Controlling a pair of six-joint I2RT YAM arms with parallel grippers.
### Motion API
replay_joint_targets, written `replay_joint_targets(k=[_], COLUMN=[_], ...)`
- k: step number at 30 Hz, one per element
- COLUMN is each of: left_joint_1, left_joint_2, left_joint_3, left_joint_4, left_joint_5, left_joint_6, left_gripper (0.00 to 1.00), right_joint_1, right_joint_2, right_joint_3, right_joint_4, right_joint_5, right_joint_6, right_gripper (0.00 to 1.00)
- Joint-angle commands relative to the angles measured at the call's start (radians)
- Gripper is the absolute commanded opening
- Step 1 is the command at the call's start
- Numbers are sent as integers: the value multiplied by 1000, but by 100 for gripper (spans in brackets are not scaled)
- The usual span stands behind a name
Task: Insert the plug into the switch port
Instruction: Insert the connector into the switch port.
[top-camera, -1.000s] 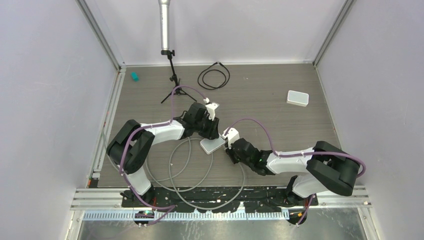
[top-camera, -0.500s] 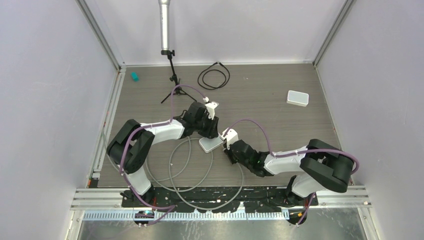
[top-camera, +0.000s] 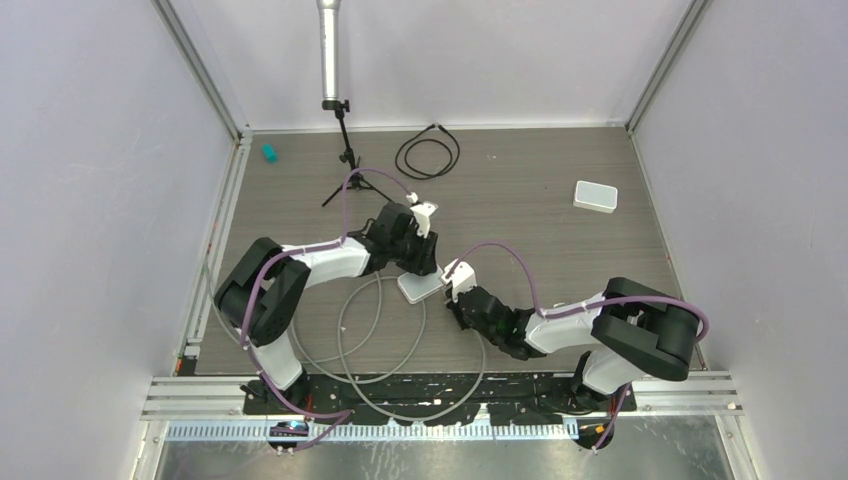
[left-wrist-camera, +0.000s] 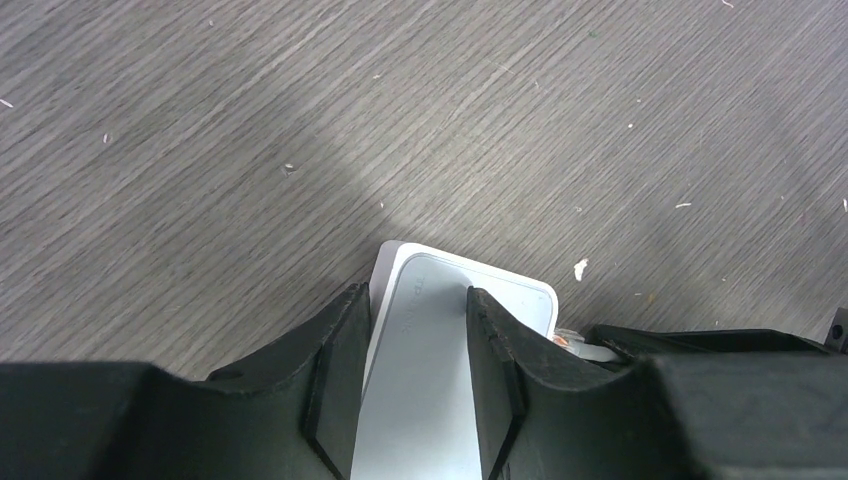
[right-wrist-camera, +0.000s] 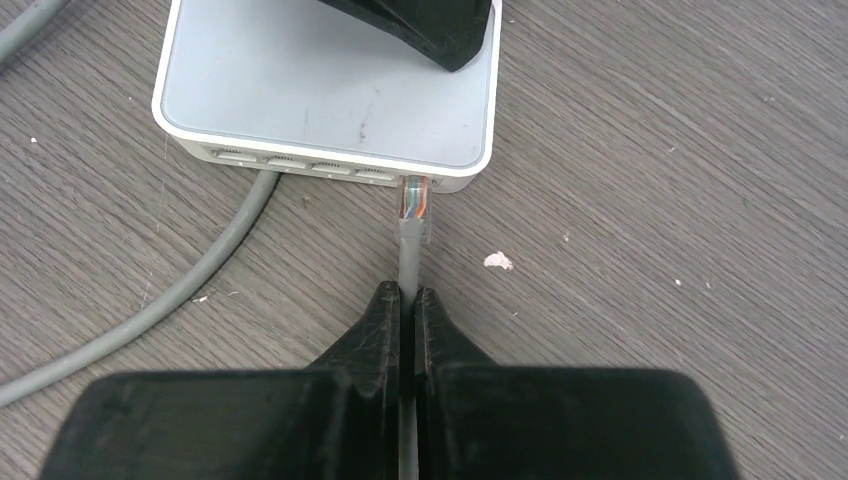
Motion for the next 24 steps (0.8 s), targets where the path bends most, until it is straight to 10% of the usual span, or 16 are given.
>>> replay_joint_targets(k=[1, 24], left_joint_1=[-28, -32], left_joint_2=[30, 31], left_joint_3=[-1, 5], left_joint_4=[-99, -119], left_joint_5=[50, 32], left_joint_6=[12, 21], left_gripper=[42, 47], right_joint_1=[16, 66], right_joint_2=[0, 45], right_joint_3=[-8, -21], right_joint_4=[88, 127], right_joint_5=[84, 116], right_joint_6=[18, 65], right_gripper=[1, 1])
